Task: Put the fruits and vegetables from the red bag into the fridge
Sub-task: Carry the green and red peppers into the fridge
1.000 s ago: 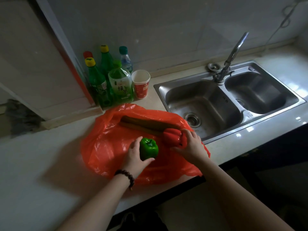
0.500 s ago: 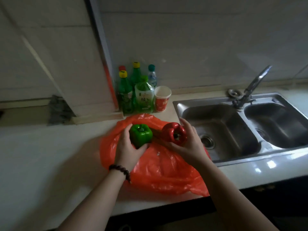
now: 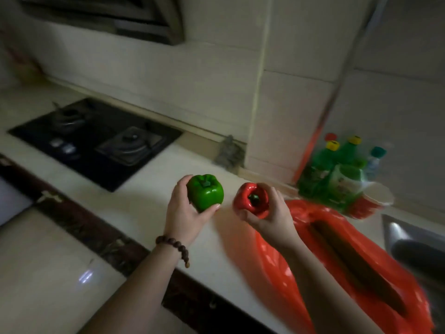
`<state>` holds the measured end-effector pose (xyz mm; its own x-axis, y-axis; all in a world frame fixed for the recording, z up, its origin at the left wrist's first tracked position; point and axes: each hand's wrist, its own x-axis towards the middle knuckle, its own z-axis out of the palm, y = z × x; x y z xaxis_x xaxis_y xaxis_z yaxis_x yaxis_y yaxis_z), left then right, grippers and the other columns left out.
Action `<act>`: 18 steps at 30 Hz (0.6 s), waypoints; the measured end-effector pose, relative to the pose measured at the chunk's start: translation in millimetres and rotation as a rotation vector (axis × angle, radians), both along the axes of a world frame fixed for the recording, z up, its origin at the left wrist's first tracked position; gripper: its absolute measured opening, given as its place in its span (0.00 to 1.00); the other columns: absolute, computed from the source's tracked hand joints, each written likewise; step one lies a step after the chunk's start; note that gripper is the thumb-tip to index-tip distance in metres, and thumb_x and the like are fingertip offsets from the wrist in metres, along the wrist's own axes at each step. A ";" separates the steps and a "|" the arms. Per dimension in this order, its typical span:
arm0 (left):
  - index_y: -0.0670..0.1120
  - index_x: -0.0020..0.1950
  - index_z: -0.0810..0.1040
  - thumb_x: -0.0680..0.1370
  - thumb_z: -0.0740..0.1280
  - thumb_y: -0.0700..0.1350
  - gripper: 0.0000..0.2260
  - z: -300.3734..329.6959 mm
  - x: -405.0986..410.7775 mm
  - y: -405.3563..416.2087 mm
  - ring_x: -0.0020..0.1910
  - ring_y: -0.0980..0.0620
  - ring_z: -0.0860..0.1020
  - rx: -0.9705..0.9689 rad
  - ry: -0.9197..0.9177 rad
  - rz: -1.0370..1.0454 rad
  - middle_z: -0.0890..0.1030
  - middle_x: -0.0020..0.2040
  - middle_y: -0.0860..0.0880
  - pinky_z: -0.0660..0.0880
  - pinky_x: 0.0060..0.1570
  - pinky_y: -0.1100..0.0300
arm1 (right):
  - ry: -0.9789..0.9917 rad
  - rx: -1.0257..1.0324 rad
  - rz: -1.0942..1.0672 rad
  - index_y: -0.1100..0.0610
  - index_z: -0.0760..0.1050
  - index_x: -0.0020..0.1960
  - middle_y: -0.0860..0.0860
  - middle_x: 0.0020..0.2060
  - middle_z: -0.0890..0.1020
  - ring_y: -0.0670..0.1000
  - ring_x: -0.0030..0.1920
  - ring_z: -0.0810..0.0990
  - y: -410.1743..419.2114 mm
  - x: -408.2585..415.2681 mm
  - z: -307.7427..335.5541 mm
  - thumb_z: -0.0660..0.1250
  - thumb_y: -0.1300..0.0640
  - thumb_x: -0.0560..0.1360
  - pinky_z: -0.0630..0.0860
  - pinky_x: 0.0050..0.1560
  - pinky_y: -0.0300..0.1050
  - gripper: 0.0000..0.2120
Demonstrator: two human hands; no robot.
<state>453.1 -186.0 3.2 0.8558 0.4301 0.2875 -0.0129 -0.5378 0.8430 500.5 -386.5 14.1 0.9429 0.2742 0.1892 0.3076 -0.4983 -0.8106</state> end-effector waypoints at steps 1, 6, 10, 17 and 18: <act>0.50 0.68 0.66 0.62 0.80 0.48 0.38 1.6 -7.9 17.6 0.59 0.51 0.75 -0.021 0.006 0.043 0.71 0.64 0.51 0.77 0.57 0.53 | 0.007 0.005 0.044 0.51 0.69 0.63 0.48 0.54 0.75 0.41 0.51 0.72 19.6 1.0 1.3 0.74 0.47 0.63 0.62 0.47 0.20 0.31; 0.51 0.69 0.65 0.63 0.80 0.46 0.38 5.2 -53.4 106.9 0.60 0.52 0.74 -0.117 0.008 0.234 0.71 0.66 0.51 0.77 0.58 0.53 | 0.063 0.022 0.269 0.50 0.67 0.64 0.47 0.56 0.72 0.41 0.52 0.74 124.8 -2.7 1.6 0.76 0.52 0.65 0.70 0.52 0.30 0.31; 0.54 0.68 0.65 0.64 0.79 0.48 0.37 -0.4 -101.2 189.9 0.61 0.52 0.74 -0.169 -0.019 0.377 0.72 0.64 0.52 0.76 0.59 0.53 | 0.107 0.005 0.407 0.48 0.64 0.66 0.45 0.58 0.68 0.38 0.51 0.72 223.7 -19.6 2.2 0.75 0.53 0.67 0.67 0.49 0.25 0.32; 0.54 0.64 0.67 0.63 0.79 0.49 0.34 -10.5 -187.5 350.4 0.56 0.53 0.76 -0.132 -0.060 0.630 0.75 0.58 0.55 0.79 0.53 0.50 | 0.133 -0.013 0.589 0.44 0.64 0.66 0.44 0.59 0.66 0.43 0.54 0.71 423.8 -69.8 2.0 0.76 0.52 0.66 0.67 0.54 0.36 0.33; 0.54 0.64 0.67 0.63 0.79 0.48 0.34 -10.4 -197.3 372.5 0.55 0.54 0.76 -0.130 -0.065 0.655 0.75 0.58 0.56 0.79 0.52 0.51 | 0.137 -0.016 0.609 0.43 0.64 0.65 0.43 0.59 0.66 0.44 0.54 0.71 451.3 -77.1 2.7 0.76 0.51 0.66 0.67 0.55 0.37 0.32</act>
